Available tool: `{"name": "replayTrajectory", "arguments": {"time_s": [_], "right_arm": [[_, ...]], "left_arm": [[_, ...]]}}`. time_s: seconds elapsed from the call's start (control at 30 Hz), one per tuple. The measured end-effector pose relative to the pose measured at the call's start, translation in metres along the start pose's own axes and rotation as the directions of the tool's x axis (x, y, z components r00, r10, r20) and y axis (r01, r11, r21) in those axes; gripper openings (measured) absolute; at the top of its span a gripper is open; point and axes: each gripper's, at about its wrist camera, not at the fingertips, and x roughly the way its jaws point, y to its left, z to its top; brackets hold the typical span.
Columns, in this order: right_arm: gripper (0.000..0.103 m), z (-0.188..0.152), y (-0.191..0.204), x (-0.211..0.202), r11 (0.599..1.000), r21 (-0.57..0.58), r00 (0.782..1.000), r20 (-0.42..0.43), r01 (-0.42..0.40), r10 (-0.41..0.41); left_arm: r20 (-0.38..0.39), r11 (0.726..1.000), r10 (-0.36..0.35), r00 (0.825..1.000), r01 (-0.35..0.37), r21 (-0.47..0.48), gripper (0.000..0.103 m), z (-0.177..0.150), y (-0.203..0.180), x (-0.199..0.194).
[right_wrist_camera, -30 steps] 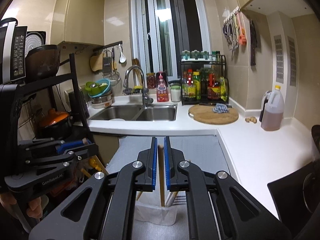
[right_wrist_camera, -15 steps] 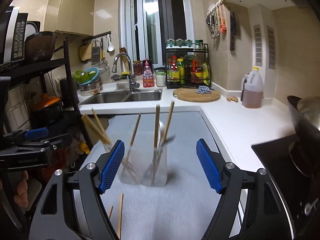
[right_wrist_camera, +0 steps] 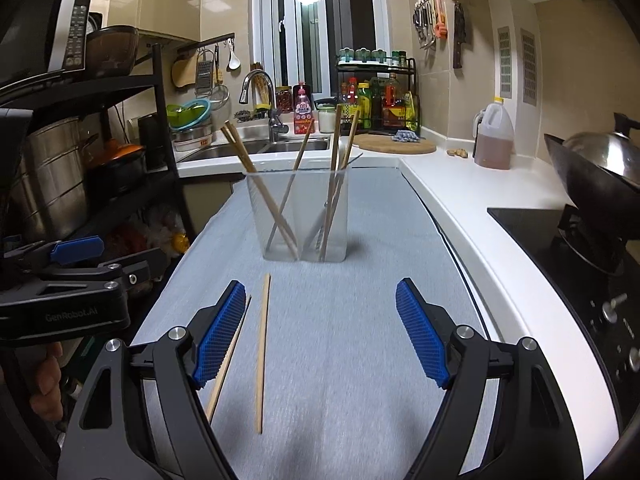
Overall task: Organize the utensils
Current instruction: 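Withdraw both open tools back toward the last two chopsticks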
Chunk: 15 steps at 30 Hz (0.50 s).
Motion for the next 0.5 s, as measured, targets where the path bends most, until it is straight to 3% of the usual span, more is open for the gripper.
{"name": "replayTrajectory", "arguments": {"time_s": [0.23,0.5], "right_arm": [[0.077,-0.028,0.006,-0.024,1.000,-0.006,1.000,-0.011,0.006,-0.006],[0.077,-0.053,0.012,-0.042,1.000,-0.004,0.999,-0.034,0.003,-0.003]], "left_arm": [[0.006,1.000,0.003,1.000,-0.003,-0.008,0.093,-0.040,-0.007,-0.021],[0.009,1.000,0.005,1.000,-0.005,-0.026,0.093,-0.061,-0.007,-0.035]]}}
